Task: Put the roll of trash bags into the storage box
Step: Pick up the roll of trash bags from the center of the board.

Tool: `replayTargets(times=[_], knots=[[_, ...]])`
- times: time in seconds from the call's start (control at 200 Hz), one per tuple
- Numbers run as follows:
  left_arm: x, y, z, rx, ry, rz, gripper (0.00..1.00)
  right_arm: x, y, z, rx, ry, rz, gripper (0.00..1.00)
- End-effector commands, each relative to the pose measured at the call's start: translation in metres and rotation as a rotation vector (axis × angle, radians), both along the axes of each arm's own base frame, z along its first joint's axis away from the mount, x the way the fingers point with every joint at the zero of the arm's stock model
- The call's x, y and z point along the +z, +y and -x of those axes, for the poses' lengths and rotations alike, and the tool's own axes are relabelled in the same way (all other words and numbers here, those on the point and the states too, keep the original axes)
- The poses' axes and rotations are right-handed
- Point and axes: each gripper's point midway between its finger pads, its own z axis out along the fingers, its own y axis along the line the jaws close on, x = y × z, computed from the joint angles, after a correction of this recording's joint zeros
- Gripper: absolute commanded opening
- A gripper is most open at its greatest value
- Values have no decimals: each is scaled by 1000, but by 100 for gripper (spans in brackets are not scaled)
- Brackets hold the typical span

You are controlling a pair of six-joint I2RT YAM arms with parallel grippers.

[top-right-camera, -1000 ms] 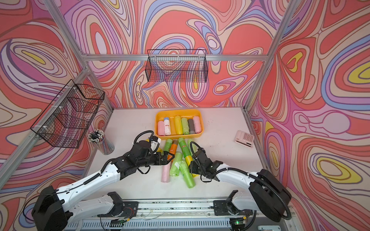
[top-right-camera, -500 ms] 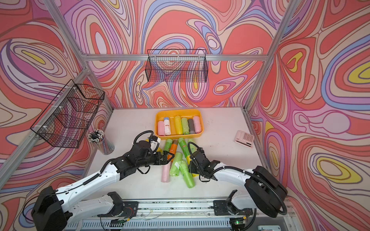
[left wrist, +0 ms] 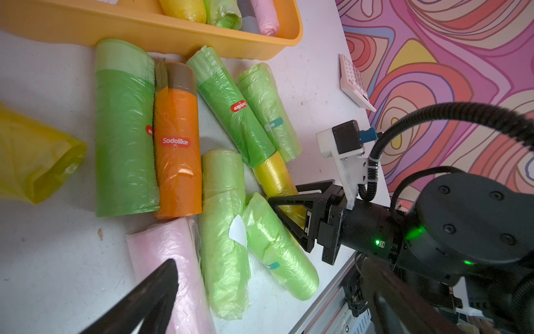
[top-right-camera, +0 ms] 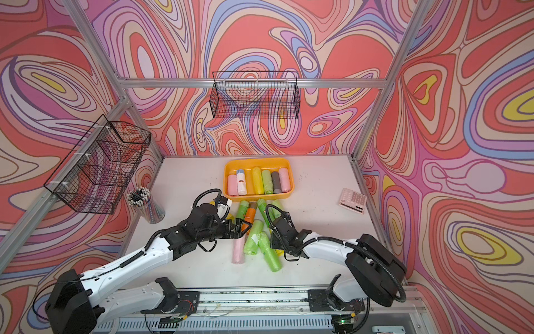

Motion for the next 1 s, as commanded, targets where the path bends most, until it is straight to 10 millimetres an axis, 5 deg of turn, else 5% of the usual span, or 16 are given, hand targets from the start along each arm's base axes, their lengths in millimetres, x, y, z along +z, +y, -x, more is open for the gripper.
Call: replayTargets(times=[0.0, 0.997], knots=[[-3, -2, 3, -14, 0, 9, 100, -14, -15, 4, -31, 33, 90, 47], [4, -12, 2, -46, 9, 40, 100, 56, 1, -3, -57, -82, -113, 35]])
